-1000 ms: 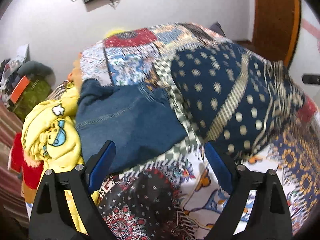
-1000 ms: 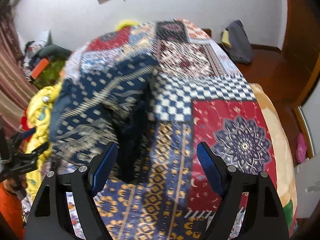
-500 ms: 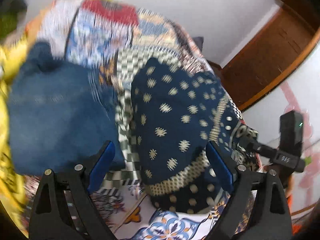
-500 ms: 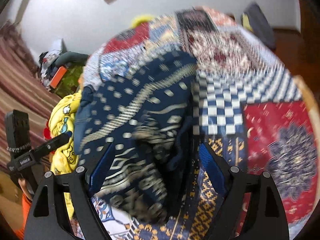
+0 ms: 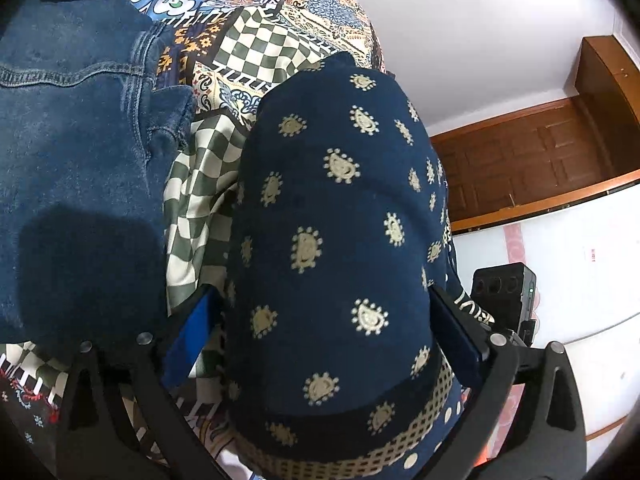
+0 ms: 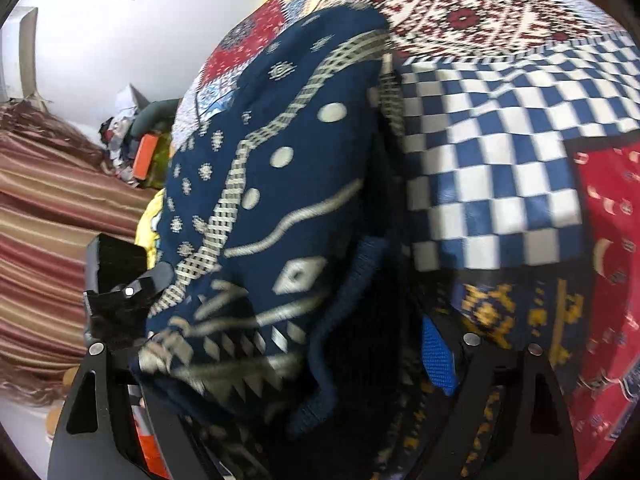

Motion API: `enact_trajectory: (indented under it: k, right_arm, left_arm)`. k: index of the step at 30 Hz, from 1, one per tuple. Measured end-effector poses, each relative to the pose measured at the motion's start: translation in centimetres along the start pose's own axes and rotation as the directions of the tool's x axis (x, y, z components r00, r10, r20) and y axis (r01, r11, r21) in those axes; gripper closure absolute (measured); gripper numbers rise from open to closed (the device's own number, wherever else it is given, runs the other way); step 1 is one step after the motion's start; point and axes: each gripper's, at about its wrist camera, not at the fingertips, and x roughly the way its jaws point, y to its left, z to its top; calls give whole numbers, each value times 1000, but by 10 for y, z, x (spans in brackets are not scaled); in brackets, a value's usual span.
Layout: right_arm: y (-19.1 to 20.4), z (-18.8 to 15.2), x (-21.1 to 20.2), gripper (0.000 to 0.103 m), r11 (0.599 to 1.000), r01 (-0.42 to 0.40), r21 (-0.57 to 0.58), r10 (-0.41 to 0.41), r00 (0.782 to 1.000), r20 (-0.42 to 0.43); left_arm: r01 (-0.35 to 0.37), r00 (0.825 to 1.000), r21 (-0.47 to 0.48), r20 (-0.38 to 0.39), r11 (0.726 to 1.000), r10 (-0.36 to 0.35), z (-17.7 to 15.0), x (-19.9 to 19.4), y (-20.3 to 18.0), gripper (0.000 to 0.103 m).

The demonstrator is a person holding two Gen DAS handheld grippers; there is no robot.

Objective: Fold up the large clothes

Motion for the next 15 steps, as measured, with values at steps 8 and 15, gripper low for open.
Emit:
enact_trajectory:
  k: [8, 15]
  right_arm:
    - [15, -4, -12, 62, 999, -29, 26, 28, 999, 36]
    - [73, -4, -14, 70, 996, 7, -85, -2, 999, 54]
  left_arm:
    - [-49, 999, 105, 9, 993, 48, -8, -10, -32, 26]
    - [-76, 992, 175, 113, 982, 57, -7, -66, -63, 33]
